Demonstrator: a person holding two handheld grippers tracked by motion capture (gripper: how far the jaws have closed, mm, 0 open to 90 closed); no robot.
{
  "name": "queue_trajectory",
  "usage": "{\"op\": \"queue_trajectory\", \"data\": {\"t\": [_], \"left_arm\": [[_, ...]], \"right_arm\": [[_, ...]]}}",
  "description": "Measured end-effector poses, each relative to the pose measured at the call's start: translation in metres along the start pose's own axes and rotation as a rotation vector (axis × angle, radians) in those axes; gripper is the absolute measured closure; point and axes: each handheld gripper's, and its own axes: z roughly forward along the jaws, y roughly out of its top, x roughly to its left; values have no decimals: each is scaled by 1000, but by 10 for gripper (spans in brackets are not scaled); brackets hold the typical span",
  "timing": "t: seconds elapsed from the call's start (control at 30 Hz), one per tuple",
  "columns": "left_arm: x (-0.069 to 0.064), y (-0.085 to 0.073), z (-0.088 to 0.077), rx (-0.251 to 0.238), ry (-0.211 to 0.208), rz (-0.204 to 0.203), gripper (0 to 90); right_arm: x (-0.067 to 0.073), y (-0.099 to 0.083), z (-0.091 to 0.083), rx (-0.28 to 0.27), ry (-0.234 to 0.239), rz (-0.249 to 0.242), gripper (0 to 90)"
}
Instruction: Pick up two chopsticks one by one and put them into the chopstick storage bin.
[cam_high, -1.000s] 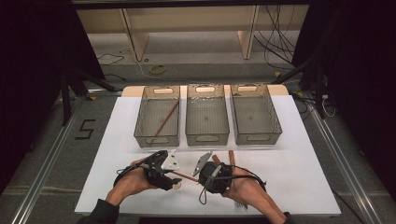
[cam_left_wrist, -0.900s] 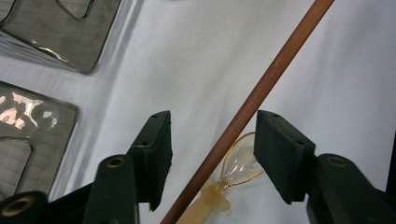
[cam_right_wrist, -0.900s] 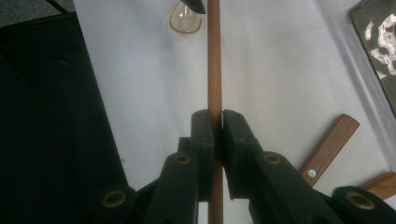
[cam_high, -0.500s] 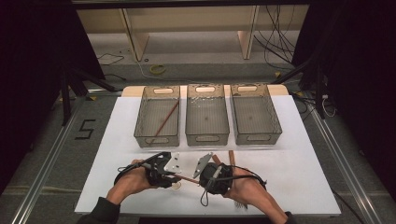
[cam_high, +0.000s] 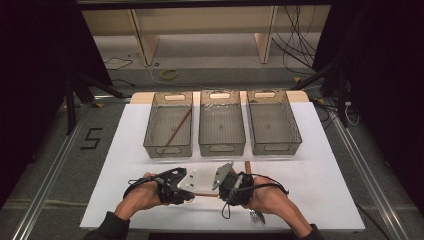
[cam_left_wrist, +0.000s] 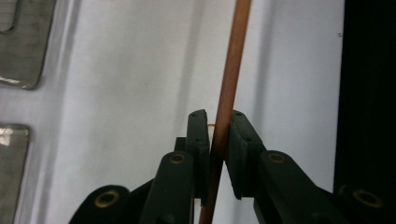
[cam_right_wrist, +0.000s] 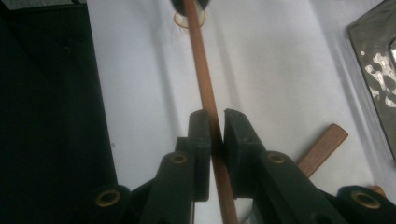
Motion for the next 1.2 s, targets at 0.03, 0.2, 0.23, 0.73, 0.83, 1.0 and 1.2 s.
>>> {"op": "queue_trajectory", "data": {"t": [0.03, 0.2, 0.23, 0.73, 0.83, 1.0, 1.2], "left_arm": [[-1, 1, 0, -3, -7, 0, 827], [3, 2, 0, -9, 25, -59, 839], [5, 1, -1, -12, 32, -82, 840], [32, -19, -15, -75, 130, -295, 840], [36, -21, -17, -72, 141, -306, 840], [45, -25, -24, -101, 166, -360, 840], [59, -28, -33, -132, 198, -425, 839]], "right_arm": [[-1, -1, 0, -6, -16, 11, 791], [-10, -3, -7, -39, -26, 78, 635], [-11, -3, -10, -61, -38, 91, 586], [-21, -25, -20, -183, -122, 254, 393], [-22, -30, -18, -205, -135, 283, 386], [-22, -37, -16, -221, -142, 311, 368], [-21, -48, -10, -219, -142, 351, 344]]}}
